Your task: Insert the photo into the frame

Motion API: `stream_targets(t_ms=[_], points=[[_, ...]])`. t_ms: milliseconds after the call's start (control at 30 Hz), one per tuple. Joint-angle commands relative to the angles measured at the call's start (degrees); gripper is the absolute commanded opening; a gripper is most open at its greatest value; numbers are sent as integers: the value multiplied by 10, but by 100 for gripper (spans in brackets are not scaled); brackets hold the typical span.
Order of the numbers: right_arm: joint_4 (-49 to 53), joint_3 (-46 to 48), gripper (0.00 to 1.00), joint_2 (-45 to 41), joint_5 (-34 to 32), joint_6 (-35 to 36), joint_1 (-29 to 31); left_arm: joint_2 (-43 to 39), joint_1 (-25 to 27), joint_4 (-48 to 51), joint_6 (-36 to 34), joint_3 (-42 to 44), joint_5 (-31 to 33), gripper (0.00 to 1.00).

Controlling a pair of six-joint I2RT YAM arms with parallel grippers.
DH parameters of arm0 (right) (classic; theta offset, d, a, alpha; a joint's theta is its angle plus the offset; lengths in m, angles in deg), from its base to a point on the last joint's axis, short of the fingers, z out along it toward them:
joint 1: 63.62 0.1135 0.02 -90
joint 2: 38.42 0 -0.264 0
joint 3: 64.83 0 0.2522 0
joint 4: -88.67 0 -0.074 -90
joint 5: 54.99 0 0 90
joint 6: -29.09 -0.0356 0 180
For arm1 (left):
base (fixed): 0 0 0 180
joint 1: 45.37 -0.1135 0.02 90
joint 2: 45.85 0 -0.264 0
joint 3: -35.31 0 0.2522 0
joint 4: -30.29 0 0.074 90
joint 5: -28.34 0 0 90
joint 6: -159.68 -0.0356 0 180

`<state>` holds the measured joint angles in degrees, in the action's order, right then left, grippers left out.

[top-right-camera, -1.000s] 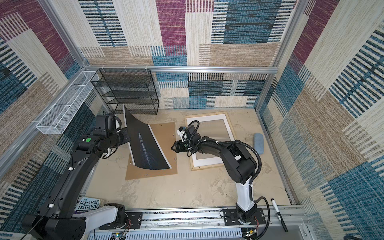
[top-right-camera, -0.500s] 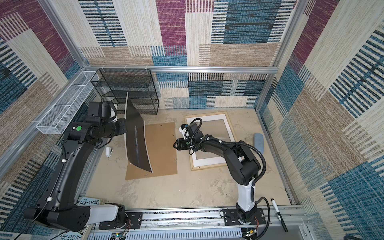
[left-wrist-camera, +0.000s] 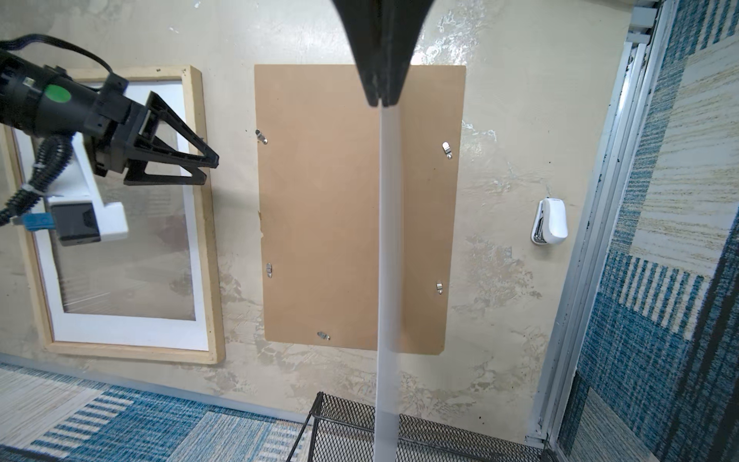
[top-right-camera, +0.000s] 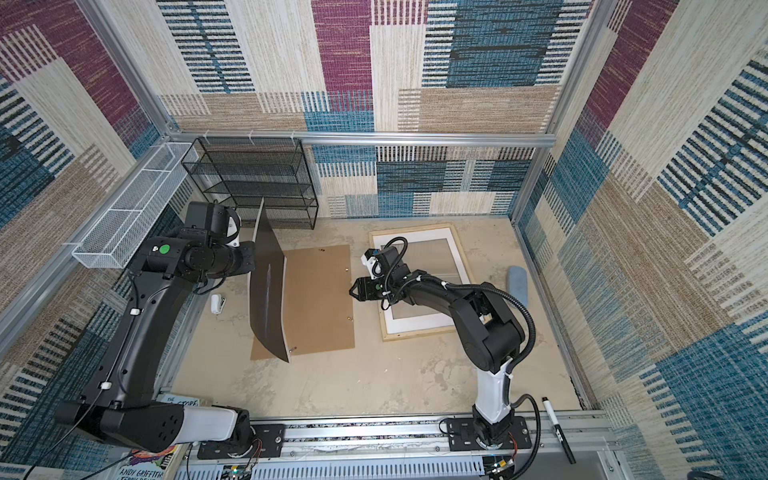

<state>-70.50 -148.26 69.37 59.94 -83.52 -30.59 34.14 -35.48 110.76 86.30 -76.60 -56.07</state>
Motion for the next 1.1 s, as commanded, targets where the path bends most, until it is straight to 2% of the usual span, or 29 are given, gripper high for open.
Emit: stream_targets(t_ms=[0,133,567,1067], points=[[-13,2,62,-8,-1,2,-2,14,9,-7,16,-5,-23,0],[-13,8,63,-12,-3,1,-7,36,26,-20,33,-10,-62,0],[-20,27,63,-29,-2,3,-26,49,65,-116,110,42,-116,0],[-21,52,63,-52,-1,9,-46,76,105,-182,152,47,-162,0]])
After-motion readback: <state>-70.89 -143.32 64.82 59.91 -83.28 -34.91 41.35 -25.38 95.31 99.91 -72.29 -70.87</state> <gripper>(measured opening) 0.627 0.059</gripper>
